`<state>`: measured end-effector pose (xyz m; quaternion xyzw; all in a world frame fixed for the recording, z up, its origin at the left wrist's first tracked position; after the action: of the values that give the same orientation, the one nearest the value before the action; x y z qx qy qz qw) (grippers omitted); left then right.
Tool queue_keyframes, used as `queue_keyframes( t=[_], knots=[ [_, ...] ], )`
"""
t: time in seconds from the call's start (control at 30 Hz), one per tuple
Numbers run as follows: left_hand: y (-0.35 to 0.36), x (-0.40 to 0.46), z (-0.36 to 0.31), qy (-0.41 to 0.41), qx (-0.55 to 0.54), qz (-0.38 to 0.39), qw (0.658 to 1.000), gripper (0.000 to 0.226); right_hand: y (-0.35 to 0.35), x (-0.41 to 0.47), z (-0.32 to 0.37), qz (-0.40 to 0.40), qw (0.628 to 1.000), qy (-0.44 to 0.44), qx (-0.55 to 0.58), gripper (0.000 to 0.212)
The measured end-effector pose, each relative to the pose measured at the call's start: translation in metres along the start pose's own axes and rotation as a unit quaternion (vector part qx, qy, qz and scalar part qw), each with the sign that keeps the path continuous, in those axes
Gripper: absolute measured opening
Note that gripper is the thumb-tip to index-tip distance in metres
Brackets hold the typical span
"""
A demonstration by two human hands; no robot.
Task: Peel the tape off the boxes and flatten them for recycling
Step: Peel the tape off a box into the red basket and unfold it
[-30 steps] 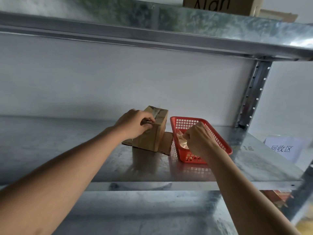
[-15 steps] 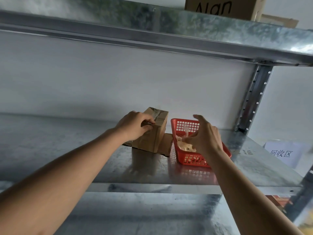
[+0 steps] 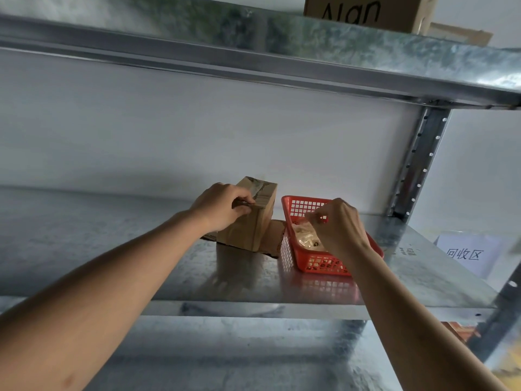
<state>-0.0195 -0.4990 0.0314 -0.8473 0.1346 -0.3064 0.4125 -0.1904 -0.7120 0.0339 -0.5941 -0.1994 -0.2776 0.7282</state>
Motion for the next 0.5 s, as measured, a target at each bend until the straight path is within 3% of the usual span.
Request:
queue_keyframes(
  t=[0.13, 0.33, 0.5],
  knots=[
    [-0.001, -0.002, -0.002, -0.002, 0.003, -0.003, 1.000, 0.019, -0.006, -0.005, -0.003, -0.053, 0.998, 0.028, 0.017, 0.015],
    [0.000, -0.003, -0.002, -0.003, 0.005, -0.008, 1.000, 0.018, -0.007, -0.012, -0.007, -0.091, 0.992, 0.031, 0.084, 0.038],
    [-0.001, -0.004, -0.004, -0.003, 0.005, -0.007, 1.000, 0.016, -0.005, -0.016, -0.005, -0.113, 0.986, 0.019, 0.125, 0.017]
  ],
)
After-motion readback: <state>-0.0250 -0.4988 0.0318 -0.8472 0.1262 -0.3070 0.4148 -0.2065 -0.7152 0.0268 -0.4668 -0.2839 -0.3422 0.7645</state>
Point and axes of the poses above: each hand's wrist, its own x-axis towards the middle knuckle, its own y-axis out of the palm, z = x × y, the point moved 2 cm from there along x, towards the middle knuckle, and after that the axes turned 15 degrees about -y, right-handed, at the moved point
